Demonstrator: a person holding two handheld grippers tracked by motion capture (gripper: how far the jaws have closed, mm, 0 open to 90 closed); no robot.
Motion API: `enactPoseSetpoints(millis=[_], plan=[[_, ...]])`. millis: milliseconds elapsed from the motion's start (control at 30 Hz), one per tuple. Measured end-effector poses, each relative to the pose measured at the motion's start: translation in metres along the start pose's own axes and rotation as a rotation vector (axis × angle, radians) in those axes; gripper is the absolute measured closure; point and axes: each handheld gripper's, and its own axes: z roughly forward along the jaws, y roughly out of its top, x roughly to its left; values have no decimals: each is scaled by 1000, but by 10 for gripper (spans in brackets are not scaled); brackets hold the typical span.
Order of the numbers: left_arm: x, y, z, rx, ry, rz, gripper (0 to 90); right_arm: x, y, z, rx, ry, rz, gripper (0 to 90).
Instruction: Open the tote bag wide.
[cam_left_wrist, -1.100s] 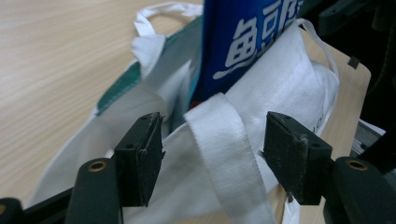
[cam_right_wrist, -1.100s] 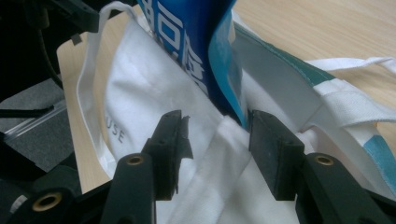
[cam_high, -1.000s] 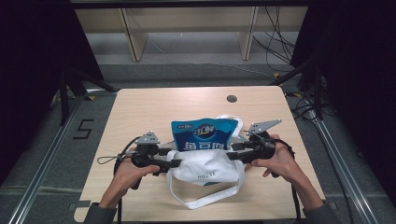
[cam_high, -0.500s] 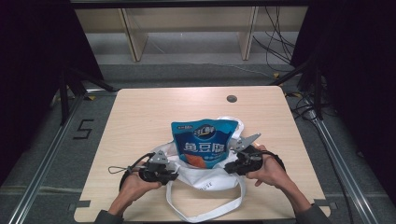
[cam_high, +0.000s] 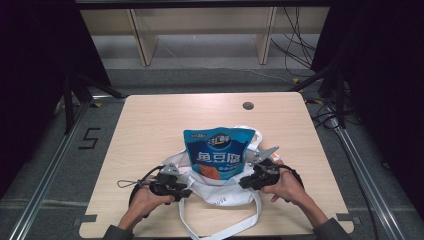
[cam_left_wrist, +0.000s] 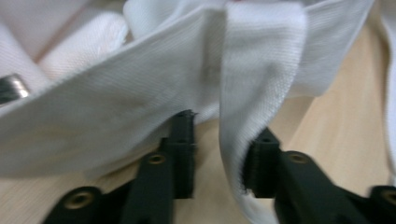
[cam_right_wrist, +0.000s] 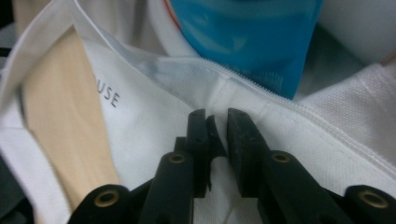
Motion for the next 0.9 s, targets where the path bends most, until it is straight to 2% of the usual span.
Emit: enactPoseSetpoints(millis=[67, 100, 133, 167, 200, 233, 267, 300, 333, 367, 400, 433, 467, 500, 533, 567, 600, 633, 667, 733, 767, 800, 833, 867, 900], plan=[[-6, 5, -19, -8, -21, 32, 528, 1, 7, -20, -60, 1, -17, 694], [-9, 8, -29, -40, -22, 28, 508, 2, 9, -29, -80, -1, -12, 683], [-9, 11, -39, -60, -18, 34, 485, 3, 11, -39, -119, 20, -9, 680], [-9, 14, -48, -90, -11, 24, 464, 2, 14, -50, -155, -7, -25, 663], [-7, 18, -58, -113, -6, 42, 447, 1, 16, -59, -182, -29, -11, 657], [-4, 23, -67, -144, 21, 20, 445, 1, 18, -67, -203, -66, 4, 652], [-1, 27, -71, -173, 48, 8, 444, -3, 21, -75, -233, -127, -13, 643], [5, 32, -75, -196, 85, 14, 448, -6, 22, -78, -241, -152, -10, 641], [9, 36, -76, -217, 116, -10, 459, -11, 25, -82, -245, -190, -17, 637], [16, 40, -77, -206, 150, 0, 466, -14, 27, -81, -252, -216, 1, 628], [22, 44, -72, -206, 179, -16, 466, -19, 29, -80, -258, -252, -5, 614], [27, 47, -69, -194, 200, 3, 462, -27, 30, -76, -231, -276, 11, 598], [33, 49, -63, -187, 213, -7, 451, -30, 31, -71, -222, -287, 21, 586], [41, 51, -55, -172, 217, -20, 446, -38, 32, -65, -197, -284, 11, 584], [46, 52, -50, -160, 218, -26, 441, -44, 32, -58, -153, -289, 24, 590], [52, 54, -42, -151, 224, -40, 436, -49, 33, -54, -144, -291, 6, 639], [56, 54, -38, -148, 230, -41, 476, -52, 35, -47, -166, -286, 14, 703], [61, 55, -32, -147, 229, -39, 535, -55, 36, -45, -157, -280, 13, 743], [67, 55, -26, -151, 236, -45, 605, -60, 37, -43, -169, -279, 29, 780], [79, 54, -15, -158, 240, -83, 738, -70, 40, -43, -187, -271, 72, 803], [84, 53, -9, -154, 238, -95, 774, -73, 41, -39, -194, -277, 88, 808], [90, 51, -2, -139, 232, -104, 798, -78, 42, -36, -184, -284, 85, 813], [97, 50, 4, -116, 225, -109, 811, -81, 43, -32, -176, -269, 110, 816], [101, 47, 11, -112, 223, -135, 817, -86, 42, -23, -204, -290, 116, 819], [106, 45, 18, -103, 206, -157, 822, -92, 41, -18, -180, -281, 122, 821]])
